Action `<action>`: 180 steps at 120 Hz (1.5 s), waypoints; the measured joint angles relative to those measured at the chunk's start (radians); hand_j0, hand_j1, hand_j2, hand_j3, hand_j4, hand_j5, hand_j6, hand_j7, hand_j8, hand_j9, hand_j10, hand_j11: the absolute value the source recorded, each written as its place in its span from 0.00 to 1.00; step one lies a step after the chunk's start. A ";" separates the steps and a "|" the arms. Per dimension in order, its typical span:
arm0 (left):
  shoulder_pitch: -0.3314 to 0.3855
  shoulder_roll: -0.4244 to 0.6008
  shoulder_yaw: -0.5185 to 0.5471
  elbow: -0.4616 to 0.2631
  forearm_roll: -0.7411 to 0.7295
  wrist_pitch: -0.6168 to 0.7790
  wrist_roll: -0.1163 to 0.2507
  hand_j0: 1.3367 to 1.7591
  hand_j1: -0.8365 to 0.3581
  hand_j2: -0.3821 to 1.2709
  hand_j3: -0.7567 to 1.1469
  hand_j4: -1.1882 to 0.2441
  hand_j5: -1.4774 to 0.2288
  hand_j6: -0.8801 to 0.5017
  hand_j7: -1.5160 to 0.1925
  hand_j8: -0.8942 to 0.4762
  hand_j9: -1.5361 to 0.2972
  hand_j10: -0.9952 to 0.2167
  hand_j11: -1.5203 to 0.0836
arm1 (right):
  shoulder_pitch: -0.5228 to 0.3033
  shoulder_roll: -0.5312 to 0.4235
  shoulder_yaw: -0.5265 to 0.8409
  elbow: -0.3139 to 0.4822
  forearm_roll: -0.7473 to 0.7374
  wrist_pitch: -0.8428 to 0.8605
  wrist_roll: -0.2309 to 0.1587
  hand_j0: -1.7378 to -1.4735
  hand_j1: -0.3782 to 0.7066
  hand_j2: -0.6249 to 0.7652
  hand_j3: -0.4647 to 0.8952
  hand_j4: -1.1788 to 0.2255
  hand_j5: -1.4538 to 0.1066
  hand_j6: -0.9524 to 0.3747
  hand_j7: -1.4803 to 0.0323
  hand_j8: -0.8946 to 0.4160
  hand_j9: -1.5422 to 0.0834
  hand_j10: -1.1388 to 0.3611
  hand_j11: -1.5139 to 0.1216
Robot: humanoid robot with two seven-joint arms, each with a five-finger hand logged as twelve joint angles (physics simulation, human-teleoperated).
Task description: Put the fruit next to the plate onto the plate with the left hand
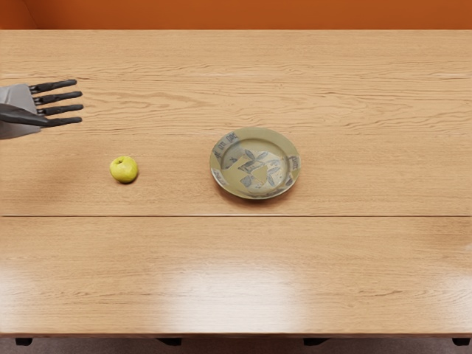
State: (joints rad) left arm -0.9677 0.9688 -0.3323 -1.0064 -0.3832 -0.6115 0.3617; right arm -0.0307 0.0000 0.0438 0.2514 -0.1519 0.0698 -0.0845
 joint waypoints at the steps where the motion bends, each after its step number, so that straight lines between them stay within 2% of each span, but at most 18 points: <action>1: 0.000 -0.001 -0.002 0.000 -0.001 0.000 0.000 0.76 0.99 0.23 0.40 0.83 0.87 0.64 0.89 0.66 0.84 0.82 0.95 | 0.000 0.000 0.000 0.000 0.000 0.000 0.000 0.30 0.05 0.45 0.34 0.83 0.92 0.70 0.96 0.67 0.93 0.75 0.91; 22: 0.010 -0.008 -0.018 0.002 -0.001 0.000 -0.013 0.76 0.99 0.23 0.40 0.83 0.86 0.64 0.89 0.65 0.84 0.82 0.95 | 0.002 0.000 0.001 -0.001 0.000 0.002 0.000 0.30 0.05 0.45 0.34 0.83 0.92 0.70 0.96 0.67 0.93 0.75 0.91; 29: -0.023 -0.091 -0.012 0.001 0.091 0.000 -0.015 0.76 0.99 0.23 0.40 0.83 0.86 0.64 0.88 0.65 0.83 0.82 0.94 | 0.002 0.000 0.000 -0.002 0.000 0.002 0.000 0.30 0.05 0.45 0.34 0.83 0.92 0.70 0.96 0.67 0.93 0.75 0.91; 42: -0.084 -0.153 -0.005 -0.002 0.291 0.000 -0.011 0.76 0.99 0.23 0.40 0.83 0.86 0.63 0.88 0.65 0.83 0.82 0.94 | 0.002 0.000 0.000 -0.002 0.000 0.002 0.000 0.30 0.05 0.45 0.34 0.83 0.92 0.70 0.96 0.67 0.93 0.75 0.91; 46: -0.126 -0.174 -0.004 -0.003 0.352 0.000 0.019 0.76 0.99 0.23 0.40 0.83 0.86 0.63 0.88 0.65 0.83 0.82 0.94 | 0.002 0.000 0.000 -0.002 0.000 0.002 0.000 0.30 0.05 0.45 0.34 0.83 0.92 0.70 0.96 0.67 0.93 0.75 0.91; 53: -0.179 -0.182 -0.001 -0.004 0.426 0.000 0.114 0.76 0.99 0.23 0.40 0.83 0.86 0.63 0.88 0.65 0.83 0.82 0.94 | 0.002 0.000 0.000 -0.002 0.000 0.002 0.000 0.30 0.05 0.45 0.34 0.83 0.92 0.70 0.96 0.67 0.93 0.75 0.91; 59: -0.204 -0.180 0.000 -0.004 0.467 0.000 0.165 0.76 0.99 0.23 0.40 0.83 0.86 0.63 0.88 0.65 0.83 0.82 0.94 | 0.002 0.000 0.000 -0.002 0.000 0.002 0.000 0.30 0.05 0.45 0.34 0.83 0.92 0.70 0.96 0.67 0.93 0.75 0.91; 68: -0.218 -0.173 0.001 -0.005 0.541 0.000 0.208 0.76 0.98 0.23 0.40 0.82 0.86 0.63 0.88 0.65 0.83 0.81 0.94 | 0.002 0.000 0.000 -0.002 0.000 0.002 0.000 0.30 0.05 0.45 0.34 0.83 0.92 0.70 0.96 0.67 0.93 0.75 0.91; 79: -0.218 -0.172 0.000 -0.021 0.627 0.000 0.232 0.76 0.98 0.23 0.40 0.82 0.86 0.63 0.88 0.65 0.83 0.81 0.94 | 0.002 0.000 0.000 -0.002 0.000 0.002 0.000 0.30 0.05 0.45 0.34 0.83 0.92 0.70 0.96 0.67 0.93 0.75 0.91; 86: -0.215 -0.167 0.000 -0.085 0.710 0.054 0.240 0.76 0.98 0.23 0.40 0.82 0.86 0.63 0.88 0.64 0.83 0.81 0.94 | 0.002 0.000 0.000 -0.002 0.000 0.002 0.000 0.30 0.05 0.45 0.34 0.83 0.92 0.70 0.96 0.67 0.93 0.75 0.91; 100: -0.218 -0.180 0.000 -0.199 0.829 0.252 0.246 0.76 0.98 0.23 0.40 0.82 0.86 0.63 0.88 0.64 0.83 0.81 0.94 | 0.002 0.000 0.001 -0.001 0.000 0.002 0.000 0.30 0.05 0.45 0.34 0.83 0.92 0.70 0.96 0.67 0.93 0.75 0.91; 106: -0.224 -0.207 0.006 -0.233 0.895 0.321 0.247 0.76 0.98 0.23 0.40 0.82 0.86 0.63 0.88 0.64 0.83 0.81 0.94 | 0.002 0.000 0.001 -0.001 0.000 0.002 0.000 0.30 0.05 0.45 0.34 0.83 0.92 0.70 0.96 0.67 0.93 0.75 0.91; 111: -0.257 -0.257 0.035 -0.251 0.956 0.360 0.248 0.76 0.98 0.23 0.40 0.82 0.86 0.63 0.88 0.64 0.83 0.81 0.94 | 0.002 0.000 0.001 -0.001 0.000 0.002 0.000 0.30 0.05 0.45 0.34 0.83 0.92 0.70 0.96 0.67 0.93 0.75 0.91; 121: -0.261 -0.329 0.106 -0.272 1.068 0.405 0.249 0.76 0.98 0.23 0.40 0.82 0.86 0.63 0.88 0.64 0.83 0.81 0.94 | 0.002 0.000 0.001 -0.001 0.000 0.002 0.000 0.30 0.05 0.45 0.34 0.83 0.92 0.70 0.96 0.67 0.93 0.75 0.91; 128: -0.252 -0.335 0.141 -0.280 1.134 0.438 0.249 0.76 0.98 0.23 0.40 0.82 0.86 0.63 0.88 0.64 0.83 0.81 0.94 | 0.002 0.000 0.001 -0.001 0.000 0.002 0.000 0.30 0.05 0.45 0.34 0.83 0.92 0.70 0.96 0.67 0.93 0.75 0.91; 141: -0.249 -0.367 0.197 -0.304 1.224 0.596 0.249 0.76 0.98 0.23 0.40 0.82 0.86 0.62 0.88 0.64 0.83 0.81 0.94 | 0.002 0.000 0.001 -0.001 0.000 0.002 0.000 0.30 0.05 0.45 0.34 0.83 0.92 0.70 0.96 0.67 0.93 0.75 0.91; 156: -0.253 -0.407 0.265 -0.317 1.276 0.683 0.249 0.76 0.98 0.23 0.40 0.82 0.86 0.62 0.88 0.64 0.83 0.81 0.94 | 0.002 0.000 0.001 -0.001 0.000 0.002 0.000 0.30 0.05 0.45 0.34 0.83 0.92 0.70 0.96 0.67 0.93 0.75 0.91; 180: -0.252 -0.409 0.366 -0.321 1.313 0.715 0.249 0.76 0.94 0.24 0.40 0.79 0.83 0.60 0.85 0.61 0.80 0.78 0.91 | 0.002 0.000 0.001 -0.001 0.000 0.002 0.000 0.30 0.05 0.45 0.34 0.83 0.92 0.70 0.96 0.67 0.93 0.75 0.91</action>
State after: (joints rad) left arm -1.2198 0.5602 0.0338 -1.3275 0.9302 0.1034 0.6109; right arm -0.0291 0.0000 0.0445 0.2500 -0.1519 0.0721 -0.0846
